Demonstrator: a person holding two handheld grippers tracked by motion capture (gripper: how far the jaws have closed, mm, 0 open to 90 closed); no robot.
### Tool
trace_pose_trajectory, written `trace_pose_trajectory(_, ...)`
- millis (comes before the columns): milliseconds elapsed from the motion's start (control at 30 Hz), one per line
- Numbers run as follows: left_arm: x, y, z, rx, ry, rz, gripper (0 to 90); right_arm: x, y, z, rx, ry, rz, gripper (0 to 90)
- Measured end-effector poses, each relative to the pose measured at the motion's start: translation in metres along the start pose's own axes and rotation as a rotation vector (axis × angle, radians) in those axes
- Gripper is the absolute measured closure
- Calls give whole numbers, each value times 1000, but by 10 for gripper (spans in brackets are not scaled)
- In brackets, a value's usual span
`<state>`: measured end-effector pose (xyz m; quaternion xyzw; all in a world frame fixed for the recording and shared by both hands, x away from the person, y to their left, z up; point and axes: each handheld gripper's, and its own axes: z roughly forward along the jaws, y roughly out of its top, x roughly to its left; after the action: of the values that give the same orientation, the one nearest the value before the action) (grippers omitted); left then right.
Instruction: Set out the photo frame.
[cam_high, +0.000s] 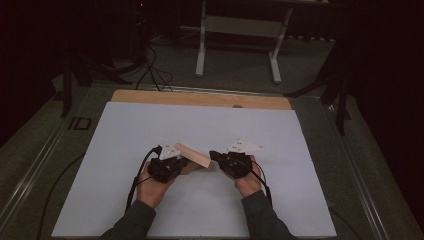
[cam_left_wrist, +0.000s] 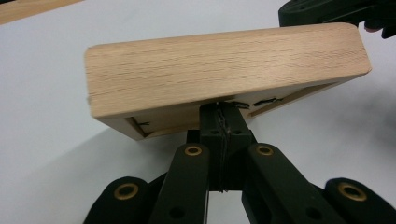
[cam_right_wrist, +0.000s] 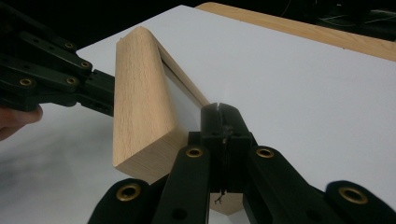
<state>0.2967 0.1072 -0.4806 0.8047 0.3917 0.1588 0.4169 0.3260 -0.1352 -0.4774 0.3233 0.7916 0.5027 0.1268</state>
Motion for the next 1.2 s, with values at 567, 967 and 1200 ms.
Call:
trace_pose_trajectory(567,-4,0,9,-1,-13,-3,894,4,0,0,5,12,-27,896)
trace_pose_trajectory(967,-5,-2,14,7,-15,5,894,9,-1,1,17,16,-45,897)
trace_pose_trajectory(1200,-4,-2,13,10,-12,8,895,10,-1,1,20,19,-48,897)
